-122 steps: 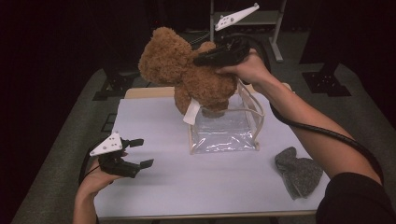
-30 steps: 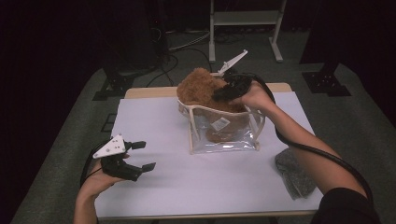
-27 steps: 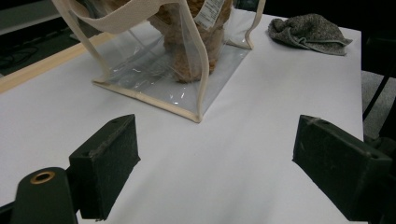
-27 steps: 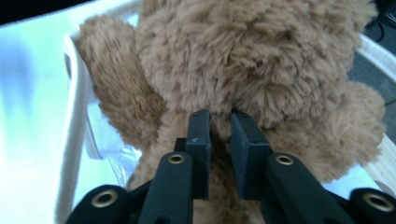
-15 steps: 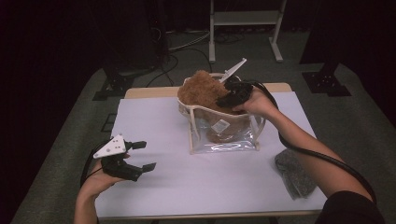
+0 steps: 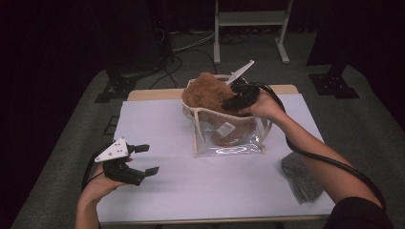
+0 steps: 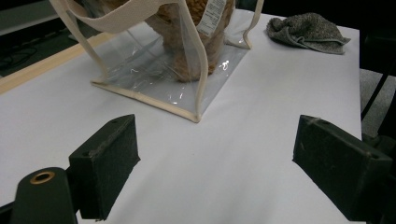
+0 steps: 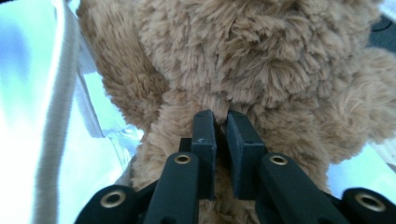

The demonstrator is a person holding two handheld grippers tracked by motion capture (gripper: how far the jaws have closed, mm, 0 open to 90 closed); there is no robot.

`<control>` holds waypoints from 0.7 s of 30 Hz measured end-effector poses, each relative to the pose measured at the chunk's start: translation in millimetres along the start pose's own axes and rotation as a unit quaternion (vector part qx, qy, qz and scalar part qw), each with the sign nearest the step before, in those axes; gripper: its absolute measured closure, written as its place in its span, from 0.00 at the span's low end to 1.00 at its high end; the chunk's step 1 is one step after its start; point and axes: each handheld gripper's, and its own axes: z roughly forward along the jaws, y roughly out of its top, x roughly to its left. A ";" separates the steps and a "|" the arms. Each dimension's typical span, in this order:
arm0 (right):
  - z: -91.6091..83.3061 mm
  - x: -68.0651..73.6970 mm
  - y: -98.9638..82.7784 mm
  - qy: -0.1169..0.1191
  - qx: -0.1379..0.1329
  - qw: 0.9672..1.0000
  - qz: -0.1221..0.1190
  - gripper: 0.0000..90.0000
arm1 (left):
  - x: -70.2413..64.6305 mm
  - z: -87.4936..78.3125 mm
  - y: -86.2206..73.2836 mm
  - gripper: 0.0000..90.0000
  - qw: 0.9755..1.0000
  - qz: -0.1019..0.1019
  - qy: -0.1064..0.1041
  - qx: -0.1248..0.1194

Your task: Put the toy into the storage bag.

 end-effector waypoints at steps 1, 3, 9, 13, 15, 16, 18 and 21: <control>-1.7 0.1 1.3 -0.002 -0.003 1.000 0.000 0.88 | -0.1 0.2 0.0 0.14 1.000 -0.002 0.000 -0.002; -5.2 0.2 4.2 -0.001 -0.012 1.000 -0.002 0.83 | 0.2 0.1 0.1 0.14 1.000 -0.002 0.000 -0.002; -20.1 -1.4 28.8 0.003 -0.059 0.998 -0.005 0.74 | 1.4 0.3 1.0 0.14 1.000 0.001 -0.001 -0.002; -28.1 -3.9 54.7 0.003 -0.098 0.995 -0.008 0.71 | 1.9 0.8 0.8 0.14 1.000 -0.001 -0.002 -0.003; -27.1 -5.4 67.0 0.006 -0.110 0.994 -0.006 0.70 | 2.5 1.2 0.5 0.14 1.000 0.001 -0.001 -0.002; -24.8 -6.6 72.3 0.007 -0.112 0.994 -0.009 0.70 | 2.3 1.3 0.4 0.14 1.000 0.001 -0.002 -0.002; -17.8 -8.5 81.0 0.007 -0.114 0.993 -0.009 0.69 | 1.9 0.9 0.6 0.14 1.000 0.001 -0.003 -0.003; -4.5 -11.6 89.9 0.005 -0.115 0.993 -0.005 0.67 | 1.6 0.2 0.8 0.14 1.000 0.001 -0.003 -0.004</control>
